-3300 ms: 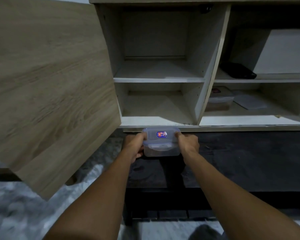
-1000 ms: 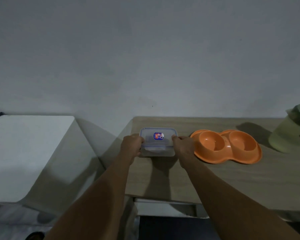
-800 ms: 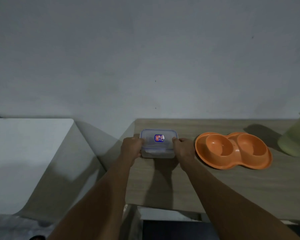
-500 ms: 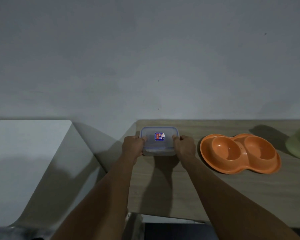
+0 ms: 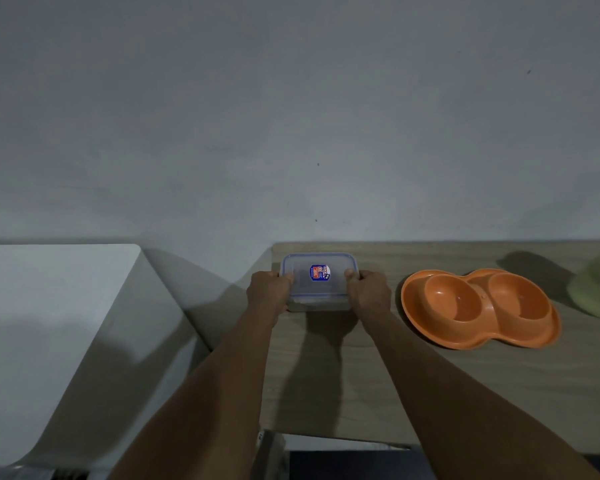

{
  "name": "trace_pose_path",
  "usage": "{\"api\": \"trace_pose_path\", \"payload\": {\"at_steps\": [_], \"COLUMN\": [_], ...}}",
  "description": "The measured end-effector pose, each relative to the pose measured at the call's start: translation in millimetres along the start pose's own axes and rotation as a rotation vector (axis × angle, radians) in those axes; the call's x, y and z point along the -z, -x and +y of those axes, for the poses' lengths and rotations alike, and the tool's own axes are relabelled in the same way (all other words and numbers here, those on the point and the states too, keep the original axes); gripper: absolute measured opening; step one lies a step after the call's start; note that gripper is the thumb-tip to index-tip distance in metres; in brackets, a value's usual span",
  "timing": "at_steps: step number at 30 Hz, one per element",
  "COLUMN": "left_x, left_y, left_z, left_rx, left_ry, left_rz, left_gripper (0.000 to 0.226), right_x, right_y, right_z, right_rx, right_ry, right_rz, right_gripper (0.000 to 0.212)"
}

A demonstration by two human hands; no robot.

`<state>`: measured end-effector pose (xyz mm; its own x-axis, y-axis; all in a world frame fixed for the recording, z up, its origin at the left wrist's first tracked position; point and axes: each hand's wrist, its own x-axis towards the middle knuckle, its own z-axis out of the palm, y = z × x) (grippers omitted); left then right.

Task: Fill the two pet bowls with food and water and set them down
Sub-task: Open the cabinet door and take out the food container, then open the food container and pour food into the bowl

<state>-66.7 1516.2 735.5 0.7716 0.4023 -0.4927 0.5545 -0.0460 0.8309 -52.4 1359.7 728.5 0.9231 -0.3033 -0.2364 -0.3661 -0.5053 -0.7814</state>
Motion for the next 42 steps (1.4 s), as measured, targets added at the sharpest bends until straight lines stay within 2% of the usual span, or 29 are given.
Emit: {"api": "trace_pose_path", "payload": {"at_steps": [12,16,18,21,24,27,32,36,40,42], "left_x": [-4,-5,-4,-4,-2,2,2,1,-3,-5], "left_y": [-14,-24,-21,-30,-26,-4,6,3,-1,-8], "left_z": [-5,-3,5,7,12,24,22,19,16,14], "left_rx": [-0.028,-0.027,-0.02,-0.002,0.04,0.012,0.027,0.016,-0.021,-0.019], "left_ry": [-0.07,-0.054,-0.058,-0.069,-0.027,-0.082,-0.137,-0.195,-0.188,-0.163], "left_rz": [0.003,-0.014,-0.013,-0.023,-0.038,0.056,0.126,0.137,0.157,0.16], "left_gripper": [0.032,0.035,0.033,0.045,0.048,0.042,0.039,0.043,0.042,0.037], "right_x": [3,10,12,14,12,10,22,25,26,14], "right_y": [-7,-12,-18,-21,-27,-32,-22,-31,-42,-51], "right_z": [-8,-17,-19,-22,-22,-26,-20,-27,-59,-65], "right_rx": [-0.111,-0.256,-0.279,-0.31,-0.342,-0.262,-0.358,-0.145,0.072,0.174], "right_ry": [-0.076,-0.248,-0.277,-0.31,-0.29,-0.218,-0.206,0.057,0.277,0.392], "right_rz": [-0.08,-0.166,-0.167,-0.186,-0.174,-0.13,-0.223,-0.265,-0.443,-0.465], "right_gripper": [0.044,0.025,0.022,0.011,0.018,0.018,0.025,0.034,0.034,0.037]}}
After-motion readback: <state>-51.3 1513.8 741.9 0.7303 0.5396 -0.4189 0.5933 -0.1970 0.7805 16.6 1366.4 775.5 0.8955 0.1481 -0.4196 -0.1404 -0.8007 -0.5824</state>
